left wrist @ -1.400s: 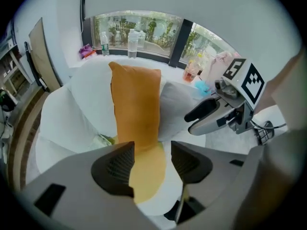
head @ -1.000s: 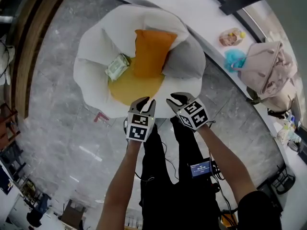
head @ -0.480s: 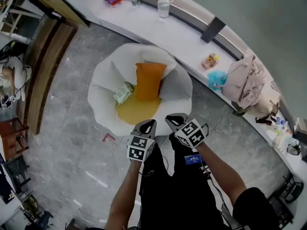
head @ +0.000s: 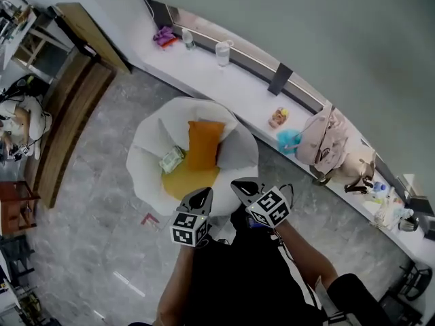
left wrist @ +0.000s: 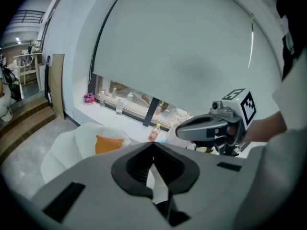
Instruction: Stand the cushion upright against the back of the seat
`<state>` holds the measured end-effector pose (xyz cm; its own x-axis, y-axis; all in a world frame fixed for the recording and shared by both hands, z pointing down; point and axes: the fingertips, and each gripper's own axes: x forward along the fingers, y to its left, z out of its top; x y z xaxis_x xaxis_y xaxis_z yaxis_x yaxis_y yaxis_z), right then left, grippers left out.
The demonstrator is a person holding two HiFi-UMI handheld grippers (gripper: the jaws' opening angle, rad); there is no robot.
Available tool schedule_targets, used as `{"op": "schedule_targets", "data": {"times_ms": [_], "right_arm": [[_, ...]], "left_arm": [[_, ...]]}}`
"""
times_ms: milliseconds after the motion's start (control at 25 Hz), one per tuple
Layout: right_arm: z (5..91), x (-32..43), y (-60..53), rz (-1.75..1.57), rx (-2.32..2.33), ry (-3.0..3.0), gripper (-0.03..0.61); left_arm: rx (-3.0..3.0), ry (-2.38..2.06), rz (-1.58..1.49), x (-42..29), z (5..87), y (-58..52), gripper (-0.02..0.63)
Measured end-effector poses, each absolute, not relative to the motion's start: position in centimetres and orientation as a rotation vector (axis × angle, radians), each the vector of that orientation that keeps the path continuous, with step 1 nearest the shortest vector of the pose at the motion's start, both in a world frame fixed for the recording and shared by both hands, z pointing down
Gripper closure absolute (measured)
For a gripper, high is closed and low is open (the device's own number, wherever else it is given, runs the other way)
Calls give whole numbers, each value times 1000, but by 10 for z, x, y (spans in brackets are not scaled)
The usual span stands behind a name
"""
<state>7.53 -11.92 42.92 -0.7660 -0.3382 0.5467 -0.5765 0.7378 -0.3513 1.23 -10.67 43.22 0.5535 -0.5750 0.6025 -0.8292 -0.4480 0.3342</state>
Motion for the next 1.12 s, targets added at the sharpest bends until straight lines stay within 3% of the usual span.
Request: {"op": "schedule_targets", "data": {"times_ms": [320,760,1120], "right_arm": [[390,29,-70,731,787,-2483,561],[369,-77,34,874,1031,-2484,561],[346,-82,121,888,1168,-2422,561]], "left_arm": [[2397,-933,553,-13,390,-46,600],[2423,-739,464,-139,382,73,600],[2429,-691,391,-193,381,125,600]]}}
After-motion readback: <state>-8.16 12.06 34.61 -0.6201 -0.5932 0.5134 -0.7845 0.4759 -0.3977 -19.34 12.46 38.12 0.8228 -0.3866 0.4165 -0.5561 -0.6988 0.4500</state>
